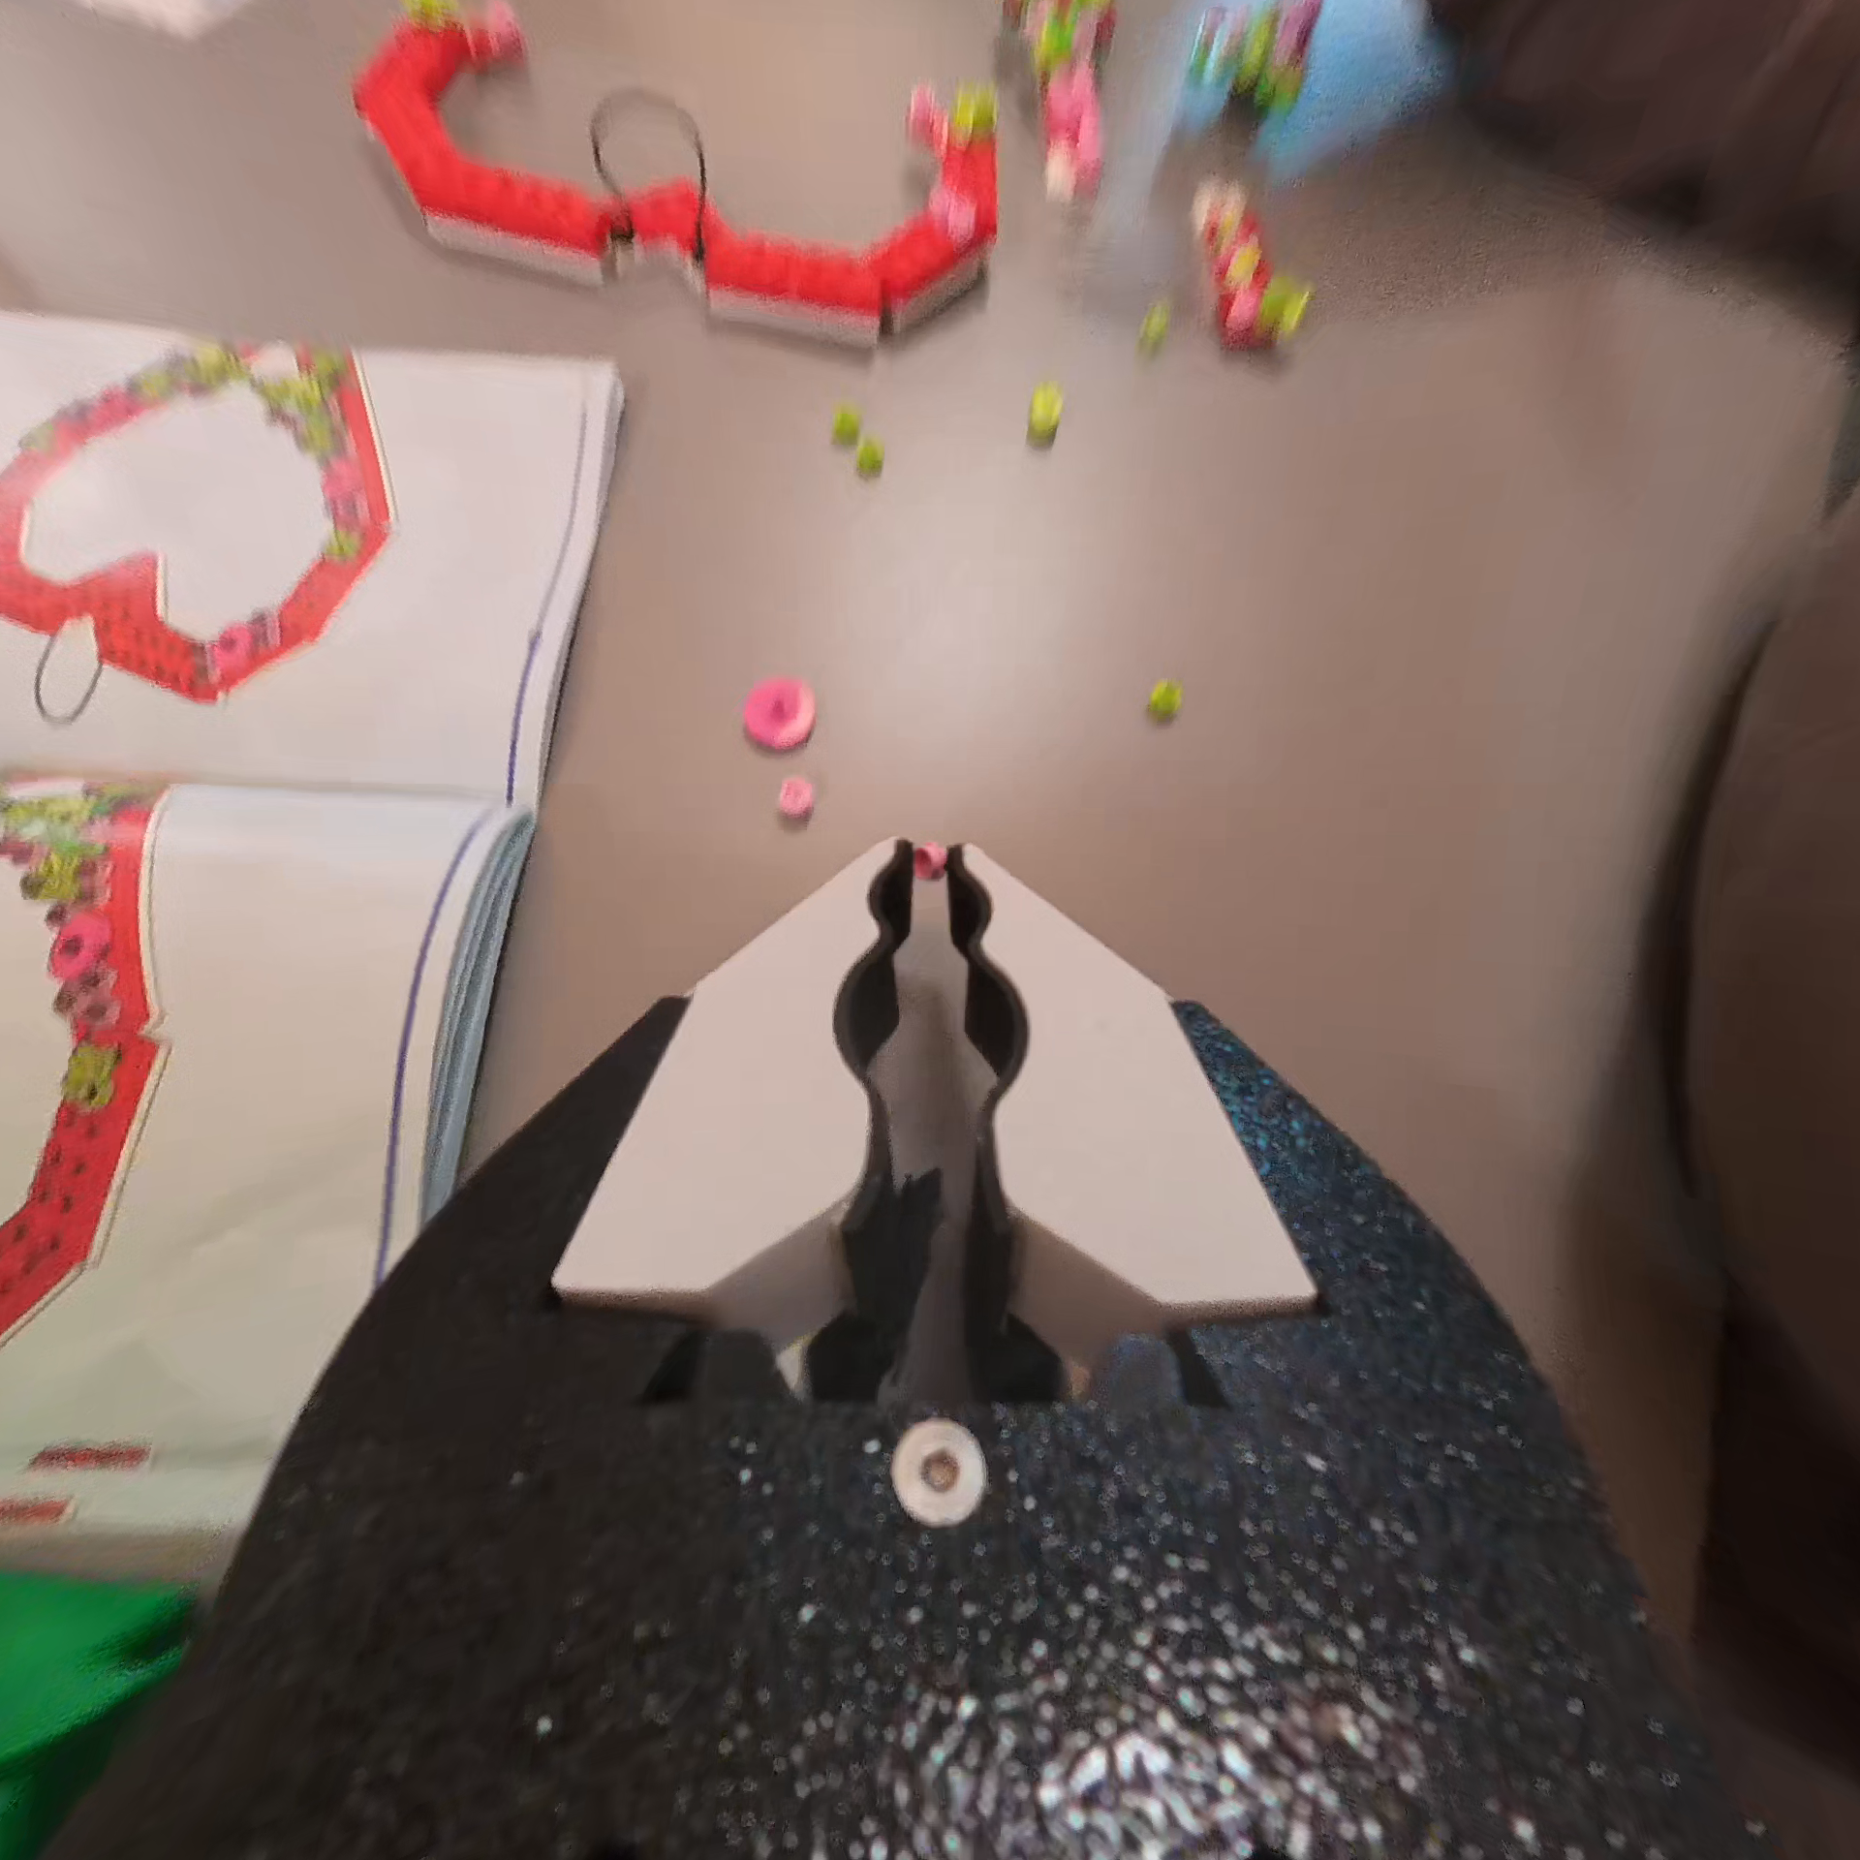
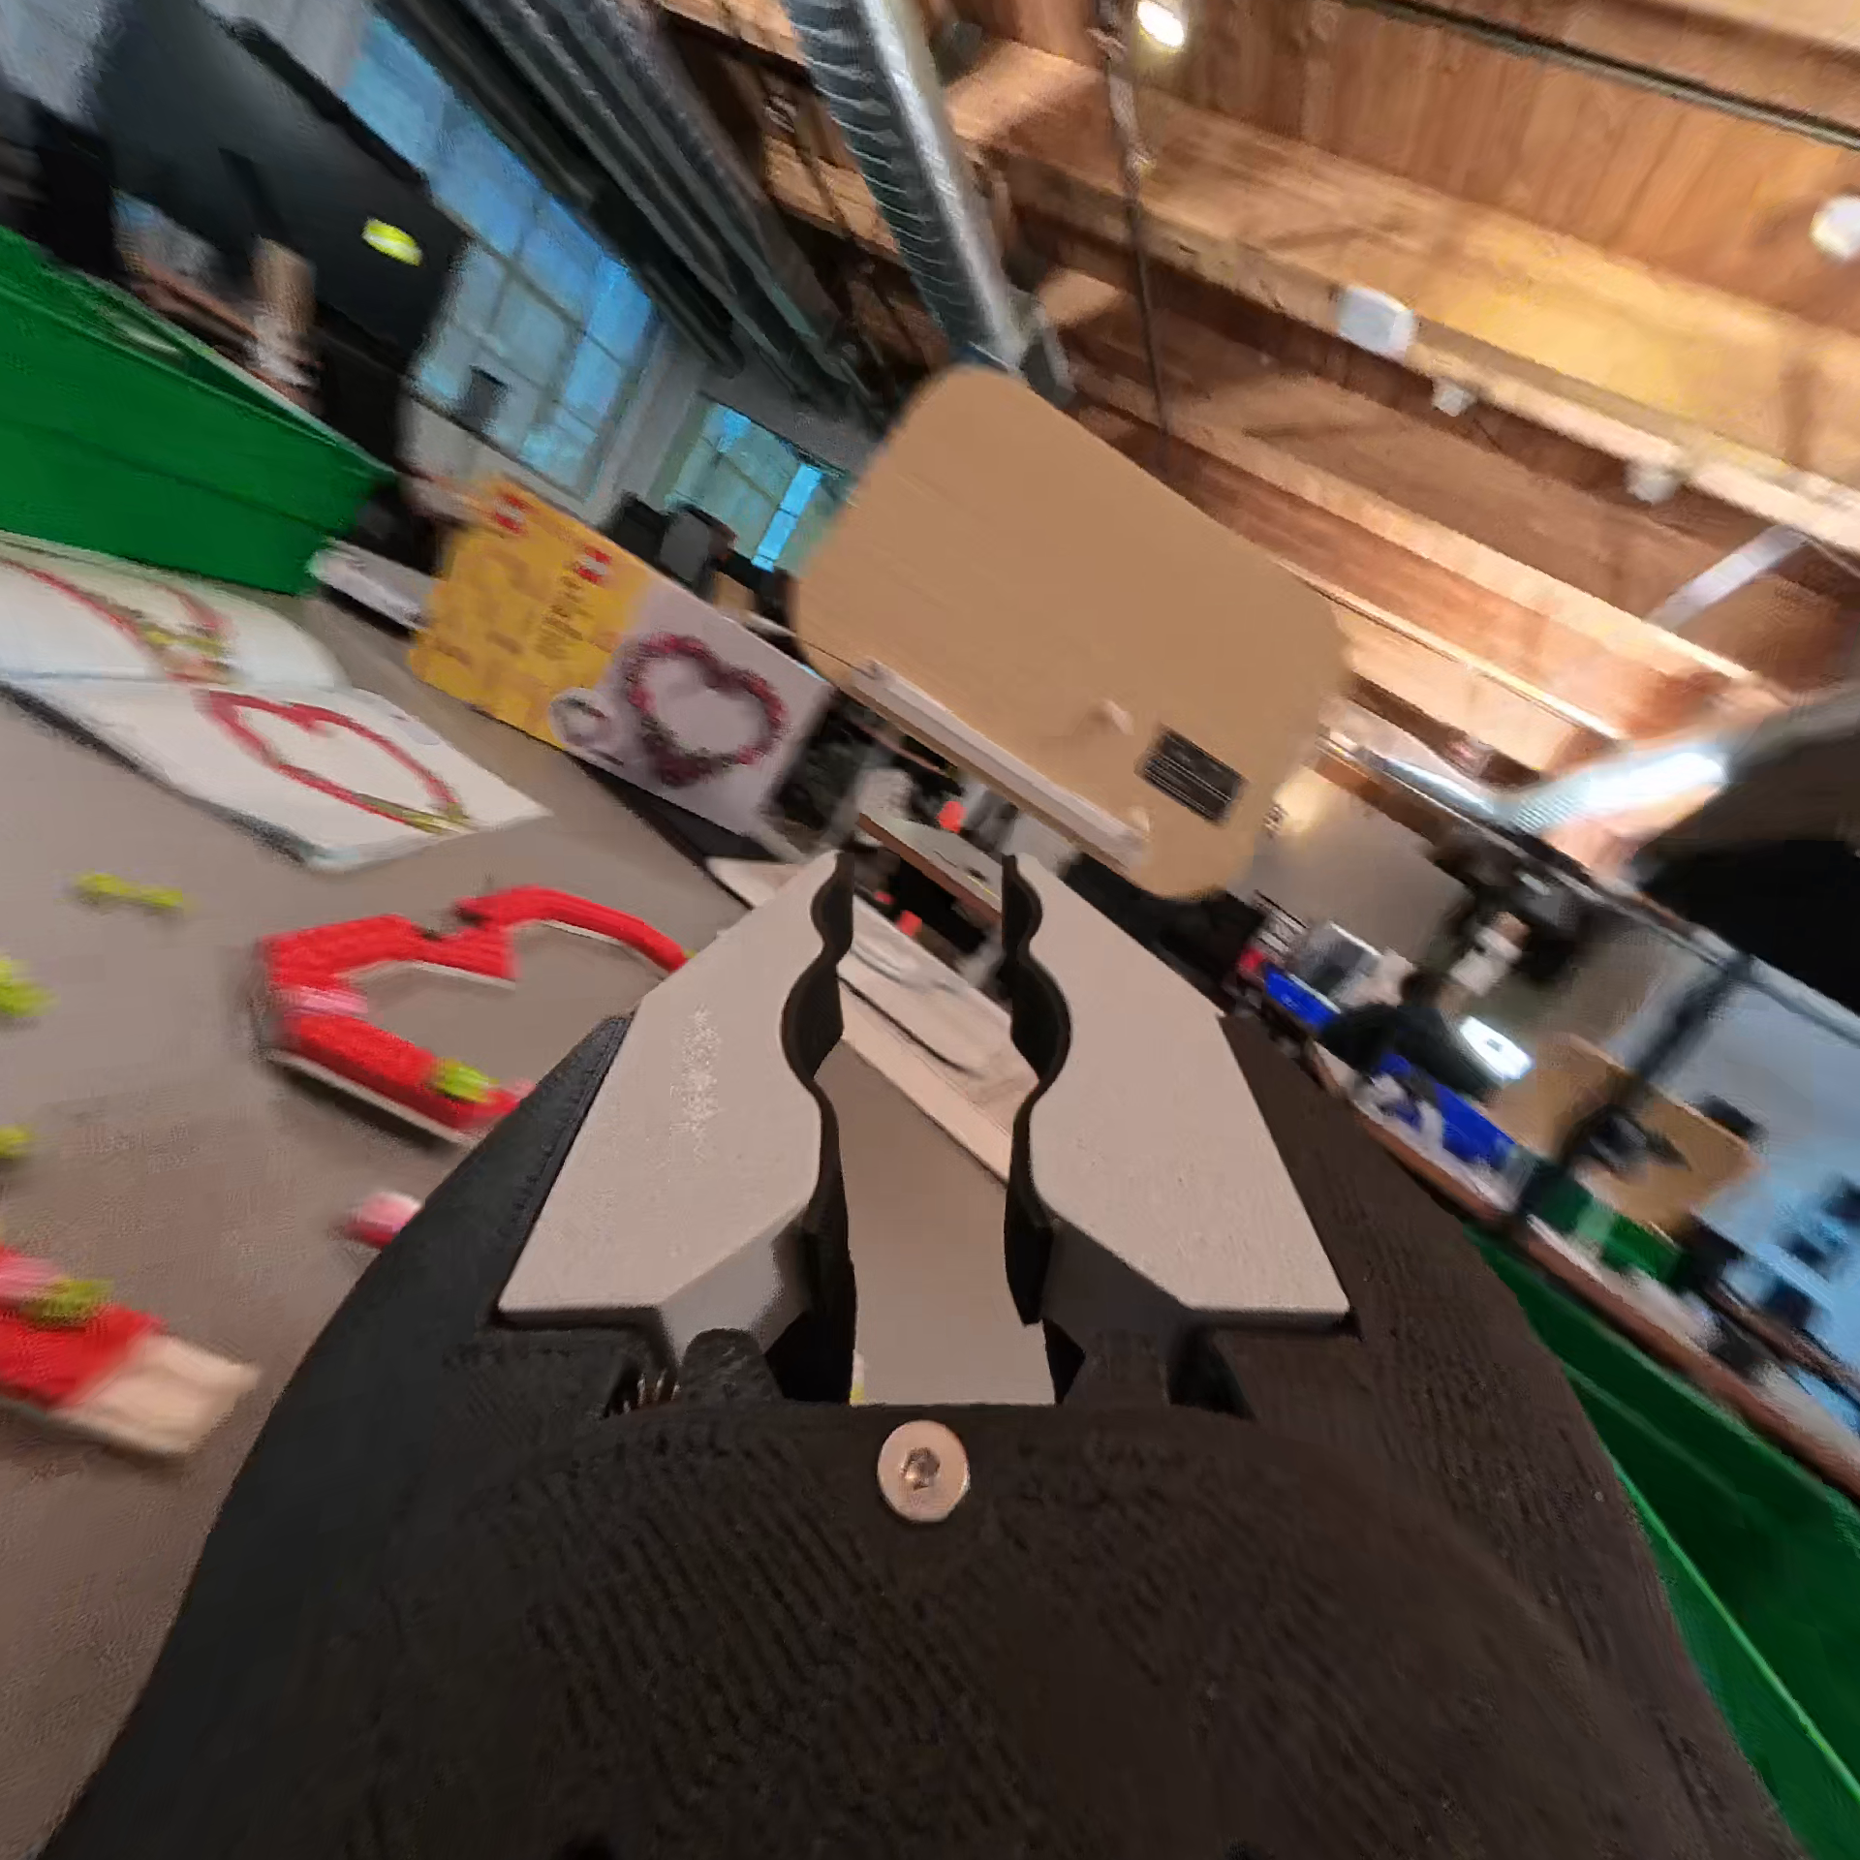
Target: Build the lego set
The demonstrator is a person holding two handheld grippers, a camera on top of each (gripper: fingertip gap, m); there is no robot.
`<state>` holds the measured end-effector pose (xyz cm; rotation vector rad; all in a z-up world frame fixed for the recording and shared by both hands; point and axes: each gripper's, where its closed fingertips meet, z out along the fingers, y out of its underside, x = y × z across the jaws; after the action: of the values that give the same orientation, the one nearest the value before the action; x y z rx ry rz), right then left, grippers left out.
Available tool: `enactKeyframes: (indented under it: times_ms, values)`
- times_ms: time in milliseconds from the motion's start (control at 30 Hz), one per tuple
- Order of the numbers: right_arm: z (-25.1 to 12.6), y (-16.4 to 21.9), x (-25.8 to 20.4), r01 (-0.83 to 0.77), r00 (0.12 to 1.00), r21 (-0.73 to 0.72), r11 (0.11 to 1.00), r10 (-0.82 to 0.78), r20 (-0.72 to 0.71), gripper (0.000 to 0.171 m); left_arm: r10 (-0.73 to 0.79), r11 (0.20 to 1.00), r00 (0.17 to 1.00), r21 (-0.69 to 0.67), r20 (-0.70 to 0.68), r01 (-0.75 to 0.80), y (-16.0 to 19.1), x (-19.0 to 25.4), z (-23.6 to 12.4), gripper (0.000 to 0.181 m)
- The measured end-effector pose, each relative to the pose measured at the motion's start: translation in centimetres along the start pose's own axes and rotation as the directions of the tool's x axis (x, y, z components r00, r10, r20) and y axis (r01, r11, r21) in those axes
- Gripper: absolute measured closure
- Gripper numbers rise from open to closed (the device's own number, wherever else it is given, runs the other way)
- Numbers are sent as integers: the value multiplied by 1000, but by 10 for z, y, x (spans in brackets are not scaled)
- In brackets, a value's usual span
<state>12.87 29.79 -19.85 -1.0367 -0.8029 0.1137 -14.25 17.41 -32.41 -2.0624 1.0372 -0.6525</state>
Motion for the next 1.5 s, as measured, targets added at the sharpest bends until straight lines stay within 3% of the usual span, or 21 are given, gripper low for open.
enactKeyframes:
  times_ms: [33,200,267,367,433,633,1500]
  values:
    - [5,-15,-25,5,996,30,1000,-8,88,146,-29,996,999,82,-40,32,-15,6,0,177]
    - [14,-75,-153,106,850,174,979,-180,495,157,-94,890,930,389,-355,239,-82,46,-8,177]
    - [12,-96,-186,42,759,191,981,-156,632,155,-130,836,875,423,-467,350,-100,56,-11,177]
    - [14,-114,-205,12,696,193,981,-147,703,155,-178,758,759,405,-626,511,-120,67,-19,177]
    - [18,-117,-210,47,691,190,981,-169,703,154,-185,736,714,386,-675,556,-126,69,-22,178]
    - [25,-127,-207,57,747,240,969,-201,634,162,-174,721,677,376,-715,582,-132,73,-24,178]
    - [23,-120,-203,68,787,249,966,-205,582,166,-249,690,613,308,-750,655,-131,68,-12,177]
